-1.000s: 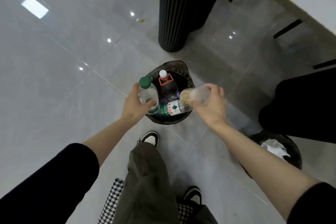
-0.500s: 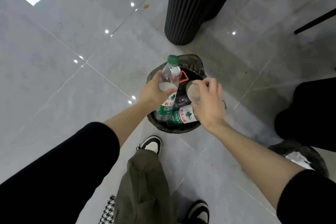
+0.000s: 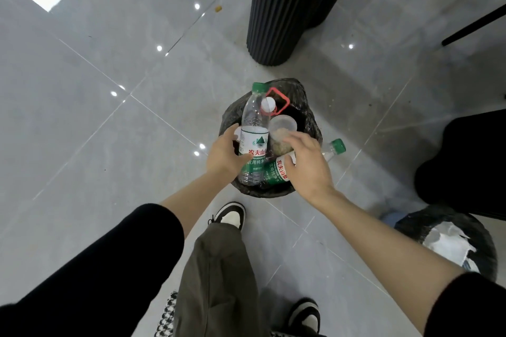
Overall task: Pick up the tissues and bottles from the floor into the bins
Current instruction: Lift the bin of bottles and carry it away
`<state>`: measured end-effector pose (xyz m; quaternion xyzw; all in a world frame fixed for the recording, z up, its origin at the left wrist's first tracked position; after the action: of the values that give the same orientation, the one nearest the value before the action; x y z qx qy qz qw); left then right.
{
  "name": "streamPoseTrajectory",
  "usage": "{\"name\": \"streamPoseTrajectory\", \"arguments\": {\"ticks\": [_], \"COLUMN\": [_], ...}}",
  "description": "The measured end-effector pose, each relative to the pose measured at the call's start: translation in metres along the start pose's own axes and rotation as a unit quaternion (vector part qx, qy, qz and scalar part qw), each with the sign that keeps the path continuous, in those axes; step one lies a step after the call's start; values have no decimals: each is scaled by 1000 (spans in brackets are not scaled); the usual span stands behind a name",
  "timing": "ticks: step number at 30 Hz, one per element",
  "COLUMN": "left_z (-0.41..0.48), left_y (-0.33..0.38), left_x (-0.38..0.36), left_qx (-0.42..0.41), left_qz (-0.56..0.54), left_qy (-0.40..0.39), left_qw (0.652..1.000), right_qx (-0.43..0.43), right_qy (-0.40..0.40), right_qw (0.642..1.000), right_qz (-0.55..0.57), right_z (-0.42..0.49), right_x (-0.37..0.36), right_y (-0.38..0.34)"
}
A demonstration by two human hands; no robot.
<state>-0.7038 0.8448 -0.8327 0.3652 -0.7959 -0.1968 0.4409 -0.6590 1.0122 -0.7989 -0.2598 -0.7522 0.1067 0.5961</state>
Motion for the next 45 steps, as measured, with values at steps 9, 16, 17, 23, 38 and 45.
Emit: {"name": "streamPoseTrajectory", "arguments": {"ticks": [9,16,17,23,38,45], "left_z": [-1,13,15,24,-3,-33], "left_y": [-20,-21,-21,-27,-31,-4], "left_x": [18,10,9,9,38,43], "left_qx": [32,75,70,78,114,122], "left_qz": [-10,-71,-67,-71,-92,-117], "left_qy": [56,64,59,37,20,42], "left_qw": [998,993,994,994,989,985], "right_qx": [-219,-283,-244,-211,-180,-98], "right_qy": [140,197,175,-2,-3,18], "right_qw": [962,923,940,973,979,994], "right_qz": [86,172,163,97,96,34], "right_z": [-48,-42,-38,-9,-41,-65], "right_x": [-20,-36,-39,-67,0,58], "right_y": [18,4,-3,-20,-18,-13]}}
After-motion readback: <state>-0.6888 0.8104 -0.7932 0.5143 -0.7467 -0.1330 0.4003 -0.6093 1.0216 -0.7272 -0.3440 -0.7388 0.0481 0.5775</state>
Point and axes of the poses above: each hand's wrist, its own z-axis towards the middle knuckle, its own x-axis out of the back of the hand, y = z × x, the point moved 1 cm from there along z, towards the middle knuckle, and after that the axes turned 7 degrees about y, right-handed, at the moved point
